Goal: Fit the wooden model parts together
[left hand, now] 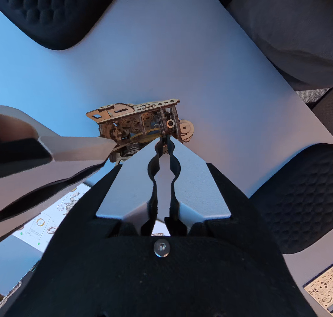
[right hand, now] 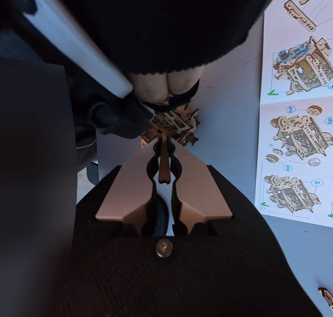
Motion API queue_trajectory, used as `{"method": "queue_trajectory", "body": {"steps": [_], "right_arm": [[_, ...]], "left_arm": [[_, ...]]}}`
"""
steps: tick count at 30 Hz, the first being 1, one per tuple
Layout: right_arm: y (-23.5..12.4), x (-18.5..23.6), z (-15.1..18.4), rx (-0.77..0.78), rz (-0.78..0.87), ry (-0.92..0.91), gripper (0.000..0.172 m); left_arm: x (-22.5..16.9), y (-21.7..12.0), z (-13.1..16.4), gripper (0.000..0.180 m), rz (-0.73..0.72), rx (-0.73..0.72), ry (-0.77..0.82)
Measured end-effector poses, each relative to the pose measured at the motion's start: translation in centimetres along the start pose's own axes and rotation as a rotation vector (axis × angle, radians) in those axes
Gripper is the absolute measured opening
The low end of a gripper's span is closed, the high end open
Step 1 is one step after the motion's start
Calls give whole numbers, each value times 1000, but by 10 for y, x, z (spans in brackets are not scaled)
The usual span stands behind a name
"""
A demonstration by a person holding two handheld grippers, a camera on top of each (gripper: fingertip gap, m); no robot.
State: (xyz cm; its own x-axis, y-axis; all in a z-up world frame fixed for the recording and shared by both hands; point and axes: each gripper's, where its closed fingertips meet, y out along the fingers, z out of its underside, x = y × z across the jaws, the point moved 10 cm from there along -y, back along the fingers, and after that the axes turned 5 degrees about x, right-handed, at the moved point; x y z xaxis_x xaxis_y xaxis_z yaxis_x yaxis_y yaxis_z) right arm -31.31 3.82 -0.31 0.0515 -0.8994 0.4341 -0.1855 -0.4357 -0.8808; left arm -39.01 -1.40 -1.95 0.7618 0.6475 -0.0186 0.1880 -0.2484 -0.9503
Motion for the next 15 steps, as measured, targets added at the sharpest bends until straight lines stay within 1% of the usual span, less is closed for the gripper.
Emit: {"method": "queue_trajectory", "body": {"steps": [7, 15], "right_arm": [[0, 1, 1, -17, 0, -1, 3], [-1, 3, 3, -48, 23, 21, 3]], "left_arm": [[4, 1, 1, 2, 48, -43, -6], [7, 3, 5, 2, 83, -98, -50]]}}
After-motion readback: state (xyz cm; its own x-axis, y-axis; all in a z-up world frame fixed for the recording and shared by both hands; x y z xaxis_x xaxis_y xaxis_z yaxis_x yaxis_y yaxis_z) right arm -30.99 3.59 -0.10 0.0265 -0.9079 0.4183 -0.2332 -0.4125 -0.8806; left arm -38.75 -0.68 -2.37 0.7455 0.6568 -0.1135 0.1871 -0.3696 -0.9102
